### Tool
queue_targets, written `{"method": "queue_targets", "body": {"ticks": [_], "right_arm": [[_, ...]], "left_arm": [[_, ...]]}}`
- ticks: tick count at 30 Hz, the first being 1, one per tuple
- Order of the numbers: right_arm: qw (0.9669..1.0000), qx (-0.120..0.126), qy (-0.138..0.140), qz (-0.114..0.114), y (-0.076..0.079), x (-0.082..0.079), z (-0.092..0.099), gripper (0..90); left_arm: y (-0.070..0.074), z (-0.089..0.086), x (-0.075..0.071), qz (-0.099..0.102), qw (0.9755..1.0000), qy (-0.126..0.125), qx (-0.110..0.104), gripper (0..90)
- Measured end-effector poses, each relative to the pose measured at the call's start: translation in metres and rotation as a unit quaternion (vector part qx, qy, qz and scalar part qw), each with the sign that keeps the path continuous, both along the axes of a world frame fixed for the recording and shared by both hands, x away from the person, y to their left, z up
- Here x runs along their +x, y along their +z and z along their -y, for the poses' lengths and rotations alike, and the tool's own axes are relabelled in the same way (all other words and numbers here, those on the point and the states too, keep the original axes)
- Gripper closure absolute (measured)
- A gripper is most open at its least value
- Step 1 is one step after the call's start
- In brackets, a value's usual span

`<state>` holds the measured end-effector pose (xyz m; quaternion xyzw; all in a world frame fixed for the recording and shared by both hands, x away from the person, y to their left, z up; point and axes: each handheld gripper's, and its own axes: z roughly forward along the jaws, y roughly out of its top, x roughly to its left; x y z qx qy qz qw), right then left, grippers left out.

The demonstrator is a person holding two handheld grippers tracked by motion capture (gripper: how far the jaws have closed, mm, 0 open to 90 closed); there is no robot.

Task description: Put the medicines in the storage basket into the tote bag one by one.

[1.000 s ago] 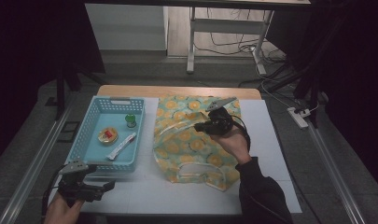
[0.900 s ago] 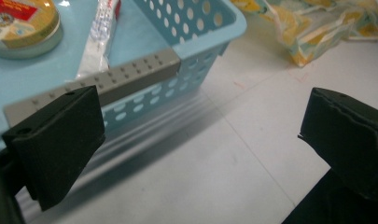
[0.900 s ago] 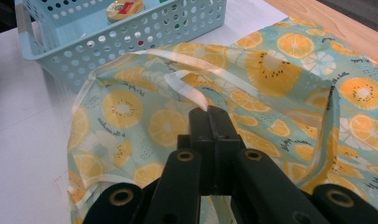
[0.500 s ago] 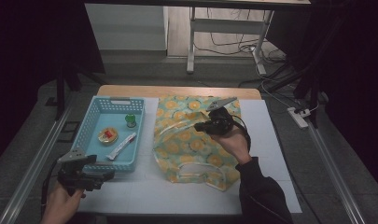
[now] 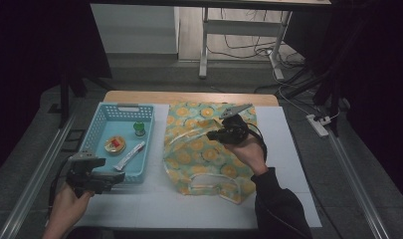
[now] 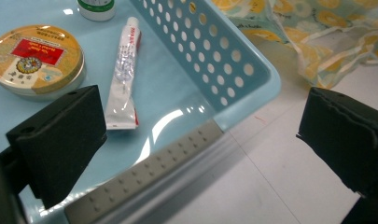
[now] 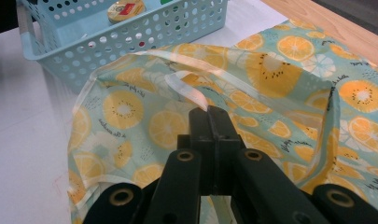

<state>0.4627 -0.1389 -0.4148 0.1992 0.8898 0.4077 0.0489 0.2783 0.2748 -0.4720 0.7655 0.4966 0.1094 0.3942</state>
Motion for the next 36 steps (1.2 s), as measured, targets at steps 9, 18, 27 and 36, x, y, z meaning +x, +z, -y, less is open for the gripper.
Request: {"method": "queue_targets", "body": {"ticks": [9, 18, 27, 36], "right_arm": [[1.0, 0.001, 0.0, 0.002, 0.0, 0.0, 0.0, 90.0], [1.0, 0.001, -0.001, 0.003, 0.001, -0.001, 0.0, 90.0], [1.0, 0.001, -0.001, 0.004, 0.001, -0.001, 0.0, 90.0], [1.0, 0.005, -0.001, 0.004, 0.003, -0.001, 0.0, 90.0]], "left_arm": [[0.004, -0.002, 0.018, -0.004, 1.0, 0.007, 0.003, 1.1], [0.006, -0.006, 0.043, -0.007, 0.9992, 0.025, 0.029, 0.9], [0.008, -0.012, 0.065, -0.012, 0.9988, 0.034, 0.032, 0.8], [0.002, -0.018, 0.088, -0.025, 0.9983, 0.043, 0.029, 1.1]]}}
